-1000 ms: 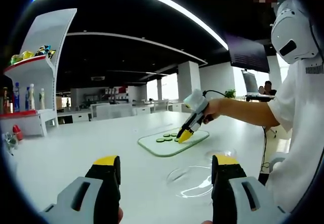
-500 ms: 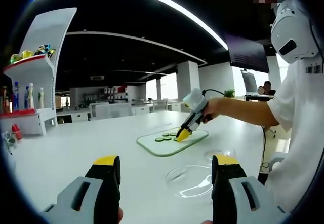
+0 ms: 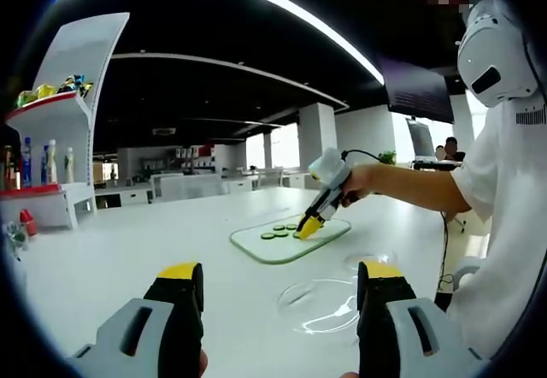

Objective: Open the petri dish lid, add cucumber slices into the petri dish, and close the lid

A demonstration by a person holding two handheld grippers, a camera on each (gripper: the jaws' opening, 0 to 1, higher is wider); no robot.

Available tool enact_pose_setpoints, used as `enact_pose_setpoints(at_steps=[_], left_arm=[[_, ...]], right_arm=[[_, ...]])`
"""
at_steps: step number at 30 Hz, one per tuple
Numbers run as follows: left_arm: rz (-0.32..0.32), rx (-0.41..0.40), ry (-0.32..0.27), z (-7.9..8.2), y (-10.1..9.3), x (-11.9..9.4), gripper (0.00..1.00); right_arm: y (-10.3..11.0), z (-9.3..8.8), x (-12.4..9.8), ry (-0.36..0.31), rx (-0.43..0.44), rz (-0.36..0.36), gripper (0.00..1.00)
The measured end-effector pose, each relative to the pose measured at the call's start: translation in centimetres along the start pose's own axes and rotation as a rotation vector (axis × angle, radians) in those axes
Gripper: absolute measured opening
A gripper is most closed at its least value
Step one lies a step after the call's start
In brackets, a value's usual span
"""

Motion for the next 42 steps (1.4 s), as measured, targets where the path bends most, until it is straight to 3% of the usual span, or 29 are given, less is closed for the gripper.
enact_pose_setpoints(at_steps=[19,31,42], left_arm=[[-0.009,0.004,0.004,0.0,-0.2,0.1,0.73],[-0.017,0.012,0.002,0.3,-0.5,0.4,0.73],[-0.033,0.027,0.000,0.6,-1.0,0.6,0.73]], right_arm=[[-0.2,0.3,-1.3,-0.022,0.000,-0.016,0.20],[0.5,0.9,-4.2,-0.075,-0.032,-0.029,0.20],[2.7,1.6,-7.9,-0.150,-0.095,-0.030,0.20]])
Point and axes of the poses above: the point that each gripper's makers call its tool centre point, and the gripper's own axes: x roughly forward along the fingers, y roughly to its left, z roughly out of its top, the point moved 7 cm from there along -x, roughly backward along the fingers, and after that the axes turned 15 degrees about y, right-handed, at the moved point
